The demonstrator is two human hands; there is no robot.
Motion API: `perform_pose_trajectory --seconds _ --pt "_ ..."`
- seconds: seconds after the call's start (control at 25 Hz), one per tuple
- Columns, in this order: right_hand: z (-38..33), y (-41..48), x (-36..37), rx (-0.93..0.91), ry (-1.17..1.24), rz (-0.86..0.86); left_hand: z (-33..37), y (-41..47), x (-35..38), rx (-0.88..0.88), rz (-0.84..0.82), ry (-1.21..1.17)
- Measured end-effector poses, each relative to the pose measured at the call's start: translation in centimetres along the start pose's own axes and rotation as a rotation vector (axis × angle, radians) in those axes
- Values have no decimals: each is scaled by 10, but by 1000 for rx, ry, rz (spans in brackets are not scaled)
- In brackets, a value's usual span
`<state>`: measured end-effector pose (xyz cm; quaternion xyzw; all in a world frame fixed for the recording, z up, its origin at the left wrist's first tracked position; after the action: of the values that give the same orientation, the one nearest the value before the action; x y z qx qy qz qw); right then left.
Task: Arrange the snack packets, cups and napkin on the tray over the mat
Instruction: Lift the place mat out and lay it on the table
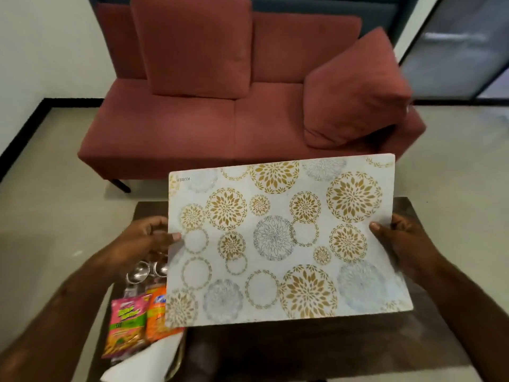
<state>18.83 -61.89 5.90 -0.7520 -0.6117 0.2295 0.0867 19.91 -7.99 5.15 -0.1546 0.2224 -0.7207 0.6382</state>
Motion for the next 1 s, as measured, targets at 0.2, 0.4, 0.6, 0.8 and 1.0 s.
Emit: perform_pose_trajectory --seconds 0.2,0.4,0.6,0.8,1.0 --pt "59 30 -83 53 -48 96 -26 35 126 -72 21 15" --pt "120 102 -138 112 -235 7 -76 79 219 -179 162 50" --pt "213 176 -152 305 -178 -64 -137 152 288 -247 222 63" --pt "259 241 -150 317 -183 -117 -171 214 303 -320 279 107" --pt "279 292 -129 342 -291 -34 -182 256 299 -360 320 161"
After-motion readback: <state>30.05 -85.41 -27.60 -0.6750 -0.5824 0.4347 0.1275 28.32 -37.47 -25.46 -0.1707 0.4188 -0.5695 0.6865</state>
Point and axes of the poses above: each hand's wrist, its own y-axis towards the middle knuckle, its own x-axis out of the palm, z = x × y, the point moved 3 cm from there along y, towards the middle knuckle, and after that the axes turned 6 degrees about -y, right-handed, at the moved point
